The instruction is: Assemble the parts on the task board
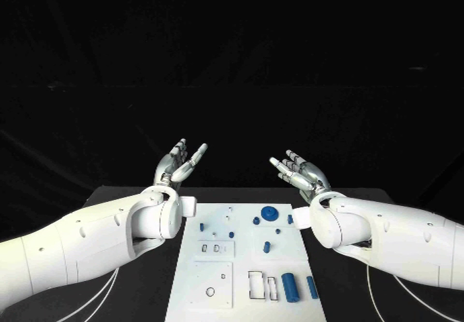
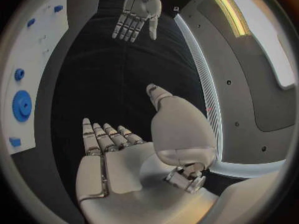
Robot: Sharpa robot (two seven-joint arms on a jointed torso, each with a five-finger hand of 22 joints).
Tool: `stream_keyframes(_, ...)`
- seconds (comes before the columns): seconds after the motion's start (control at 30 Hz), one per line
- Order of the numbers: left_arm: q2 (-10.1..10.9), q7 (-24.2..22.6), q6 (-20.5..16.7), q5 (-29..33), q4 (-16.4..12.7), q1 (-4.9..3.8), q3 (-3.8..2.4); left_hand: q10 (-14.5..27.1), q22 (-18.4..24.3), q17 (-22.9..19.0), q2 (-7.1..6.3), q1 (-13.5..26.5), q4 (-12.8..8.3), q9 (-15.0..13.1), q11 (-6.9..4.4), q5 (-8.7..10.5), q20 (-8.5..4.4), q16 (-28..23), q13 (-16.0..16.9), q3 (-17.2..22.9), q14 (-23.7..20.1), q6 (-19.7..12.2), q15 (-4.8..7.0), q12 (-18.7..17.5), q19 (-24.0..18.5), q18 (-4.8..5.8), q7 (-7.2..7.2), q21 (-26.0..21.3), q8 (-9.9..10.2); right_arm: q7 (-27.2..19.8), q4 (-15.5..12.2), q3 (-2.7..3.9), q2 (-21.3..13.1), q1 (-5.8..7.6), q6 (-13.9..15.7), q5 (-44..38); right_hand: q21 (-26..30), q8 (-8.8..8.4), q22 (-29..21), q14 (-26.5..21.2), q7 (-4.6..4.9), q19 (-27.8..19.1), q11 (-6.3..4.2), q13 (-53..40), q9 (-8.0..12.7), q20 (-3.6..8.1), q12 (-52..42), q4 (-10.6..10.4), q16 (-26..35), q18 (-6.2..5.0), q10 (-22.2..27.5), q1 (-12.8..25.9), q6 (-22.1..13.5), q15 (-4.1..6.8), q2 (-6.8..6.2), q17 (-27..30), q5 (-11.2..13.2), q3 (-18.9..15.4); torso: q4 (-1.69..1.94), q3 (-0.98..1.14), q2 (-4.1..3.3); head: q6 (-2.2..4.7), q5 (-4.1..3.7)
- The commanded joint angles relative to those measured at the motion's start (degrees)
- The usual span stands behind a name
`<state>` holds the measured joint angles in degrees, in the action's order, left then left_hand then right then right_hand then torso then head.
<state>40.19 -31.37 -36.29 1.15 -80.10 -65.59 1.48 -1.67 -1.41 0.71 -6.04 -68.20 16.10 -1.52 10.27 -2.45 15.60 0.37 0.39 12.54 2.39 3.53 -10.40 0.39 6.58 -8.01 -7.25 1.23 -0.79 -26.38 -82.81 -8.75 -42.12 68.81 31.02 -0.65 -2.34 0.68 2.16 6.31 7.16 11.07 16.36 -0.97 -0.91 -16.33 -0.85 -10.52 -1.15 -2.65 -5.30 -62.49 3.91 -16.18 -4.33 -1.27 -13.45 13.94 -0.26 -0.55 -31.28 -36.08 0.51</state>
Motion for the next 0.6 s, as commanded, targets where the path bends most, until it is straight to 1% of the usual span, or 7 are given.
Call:
stream_keyframes(0.03, -0.13, -2.05, 3.15, 0.42, -0.02, -0.08, -0.01, -0.87, -0.21, 0.32, 0.28, -3.04, 0.73, -0.45, 1.88, -0.46, 1.06, 0.53, 0.24, 1.07, 0.79, 1.53, -1.4, 0.26, 0.2, -1.01, -7.22, 0.59, -0.76, 1.77, 0.79, -0.64, 0.34, 0.8, -9.32, -2.16, -2.32, 2.27, 1.13, 8.69, 10.27, 4.28, -0.07, -1.07, -1.55, -0.38, -1.92, 3.08, -2.53, -1.99, -8.73, -8.77, 6.55, 0.27, 0.8, -1.71, -0.56, 2.29, -0.01, -0.02, 0.0, 0.01, 0.0)
stream_keyframes(0.17, -0.13, -2.05, 3.15, 0.42, -0.02, -0.08, -0.01, -5.0, -0.53, 1.37, 0.82, -4.4, 0.55, -1.75, 4.05, -0.44, 1.2, 1.82, 0.95, 2.01, 4.43, 5.34, -3.34, 1.31, 1.28, 0.73, -9.3, 1.2, -2.3, 1.99, 1.17, -1.1, 0.48, 1.26, -10.43, -2.32, -6.82, 6.93, 3.36, 26.13, 10.06, 14.36, -1.37, -2.84, -4.48, -0.23, -6.23, 7.12, -8.27, -4.15, -27.05, -12.74, 19.53, 2.53, 0.34, -4.91, -0.57, 5.27, -0.01, -0.02, 0.0, 0.01, 0.0)
stream_keyframes(0.2, 1.55, -1.26, 6.74, -0.9, -0.44, -0.12, 0.01, -12.8, -1.35, 3.12, 1.48, -5.64, 0.15, -3.64, 5.49, -0.47, 1.48, 4.51, 2.36, 2.9, 11.03, 11.37, -4.52, 3.95, 4.55, 1.67, -9.97, 2.62, -4.92, -0.83, 3.07, -1.1, -0.26, 1.66, -7.29, -12.36, -8.2, 8.22, 3.98, 30.84, 9.65, 17.64, -1.92, -3.04, -5.25, -0.21, -7.11, 8.09, -9.7, -4.73, -31.73, -13.35, 23.22, 3.2, 0.12, -5.65, -0.61, 6.1, -0.16, -0.14, -0.52, -1.38, -0.01)
stream_keyframes(0.27, 1.9, -1.22, 7.19, -1.08, -0.39, -0.15, 0.01, -20.18, -3.17, 4.77, 1.02, -7.3, -0.11, -5.23, 5.68, -0.43, 1.4, 7.33, 3.01, 3.6, 18.07, 16.88, -4.43, 5.81, 12.24, 2.22, -9.8, 6.11, -7.27, -0.32, 3.45, -1.1, -0.28, 1.89, -6.53, -15.7, -11.5, 10.13, 5.31, 38.39, 9.53, 26.02, -2.53, -2.94, -6.44, -0.17, -7.85, 10.43, -11.4, -5.94, -40.82, -14.15, 29.73, 4.18, -0.75, -6.48, -0.6, 8.56, -0.12, -0.08, -0.67, -1.64, -0.01)
stream_keyframes(0.33, 2.15, -1.07, 7.44, -1.58, -0.29, -0.17, 0.01, -32.52, -6.37, 7.48, 0.98, -9.42, -1.24, -7.37, 4.53, -0.49, 1.05, 12.31, 4.18, 4.99, 30.13, 24.64, -2.83, 9.19, 26.79, 1.07, -9.72, 12.64, -10.63, 0.36, 3.78, -1.1, -0.31, 2.1, -5.91, -18.89, -12.38, 11.25, 5.4, 40.82, 9.23, 28.13, -3.06, -2.76, -7.11, -0.15, -7.51, 11.44, -11.7, -6.67, -43.51, -13.88, 34.03, 4.89, -1.26, -6.53, -0.6, 10.39, -0.06, -0.02, -0.84, -1.71, -0.01)
stream_keyframes(0.43, 2.46, -0.44, 8.52, -2.78, -0.09, -0.23, 0.01, -43.7, -6.85, 9.16, 0.39, -11.33, -2.85, -9.47, 3.22, -0.68, 0.92, 15.67, 3.99, 7.36, 39.8, 33.32, -1.19, 10.74, 32.66, -1.26, -9.01, 15.14, -14.02, 2.24, 4.29, -1.09, -0.44, 2.47, -5.56, -25.15, -13.28, 12.81, 5.27, 44.48, 8.28, 30.8, -4.12, -2.64, -8.05, 0.0, -6.44, 13.32, -11.76, -7.6, -47.88, -13.18, 41.67, 5.99, -2.75, -6.41, -0.6, 14.29, 0.01, 0.09, -1.02, -1.7, -0.1)
stream_keyframes(0.6, 2.92, 0.79, 10.39, -5.1, -0.31, -0.4, 0.01, -50.36, -7.06, 10.17, -0.65, -12.32, -4.49, -10.59, 1.51, -0.51, 0.31, 17.49, 3.5, 10.23, 46.45, 40.35, 0.81, 10.46, 38.57, -2.61, -7.52, 17.4, -16.15, 5.7, 4.73, -1.08, -0.77, 3.29, -6.04, -34.48, -14.49, 13.19, 5.4, 48.54, 7.31, 33.53, -5.2, -2.65, -8.15, 0.74, -5.58, 14.14, -12.52, -7.9, -51.85, -11.83, 45.05, 7.18, -4.42, -6.54, -0.5, 16.88, 0.17, 0.19, -1.56, -1.66, -0.29)
